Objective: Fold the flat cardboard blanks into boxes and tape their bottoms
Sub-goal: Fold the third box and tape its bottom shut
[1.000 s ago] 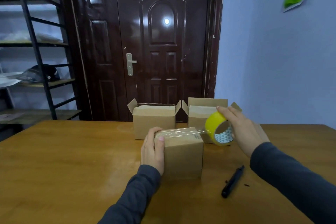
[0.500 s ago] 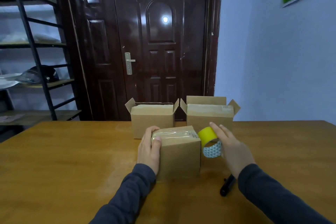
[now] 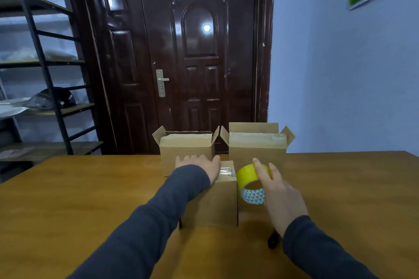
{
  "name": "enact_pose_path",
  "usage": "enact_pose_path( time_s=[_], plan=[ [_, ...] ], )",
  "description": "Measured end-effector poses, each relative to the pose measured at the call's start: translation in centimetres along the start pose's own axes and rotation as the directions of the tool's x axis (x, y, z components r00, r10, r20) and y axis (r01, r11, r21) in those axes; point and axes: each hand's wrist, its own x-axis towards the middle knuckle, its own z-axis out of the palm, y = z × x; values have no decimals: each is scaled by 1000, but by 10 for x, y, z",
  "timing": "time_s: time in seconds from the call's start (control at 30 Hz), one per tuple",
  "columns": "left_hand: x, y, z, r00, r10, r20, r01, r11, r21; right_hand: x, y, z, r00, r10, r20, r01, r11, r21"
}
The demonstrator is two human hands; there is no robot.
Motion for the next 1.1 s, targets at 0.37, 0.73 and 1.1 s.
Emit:
enact_pose_path(
  time_s=[0.37, 0.73, 1.1],
  plan=[
    [-3, 32, -5, 998, 12, 56, -16, 998, 60, 1, -1, 5, 1000, 29, 13, -28, 999, -24],
    [-2, 30, 4, 997, 72, 30, -73, 996, 42, -9, 2, 17, 1000, 20, -10, -19, 999, 44],
    [-9, 28, 10, 994, 89, -63, -87, 995, 43, -30, 28, -29, 975, 199, -101, -161, 939, 303]
  ],
)
